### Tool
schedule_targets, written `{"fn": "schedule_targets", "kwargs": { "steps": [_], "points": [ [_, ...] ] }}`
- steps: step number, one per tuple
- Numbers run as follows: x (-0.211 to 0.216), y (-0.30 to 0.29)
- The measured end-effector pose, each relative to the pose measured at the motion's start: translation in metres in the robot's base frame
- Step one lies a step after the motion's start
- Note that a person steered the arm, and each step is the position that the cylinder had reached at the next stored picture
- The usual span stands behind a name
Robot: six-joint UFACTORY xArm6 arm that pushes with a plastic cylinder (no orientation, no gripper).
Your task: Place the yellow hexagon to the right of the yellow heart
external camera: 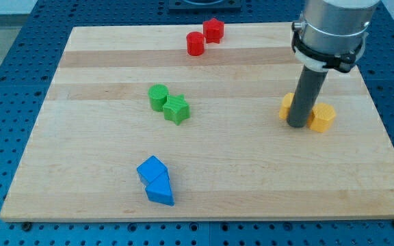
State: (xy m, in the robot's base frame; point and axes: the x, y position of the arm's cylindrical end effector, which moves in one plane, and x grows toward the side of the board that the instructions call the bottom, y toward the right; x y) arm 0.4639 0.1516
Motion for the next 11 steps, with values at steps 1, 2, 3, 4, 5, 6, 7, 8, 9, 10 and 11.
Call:
{"fn": "schedule_targets", "kwargs": {
  "steps": [1,2,3,4,5,6,7,8,9,10,11],
  "points": [
    [-0.003,0.000],
    [-0.003,0.000],
    [0.005,-0.007],
    [0.030,-0.010],
    [0.042,0.002],
    [0.042,0.011],
    [0.042,0.025],
    [0.041,0.027],
    [0.028,0.042],
    [0.015,0.046],
    [0.010,0.046]
  ]
}}
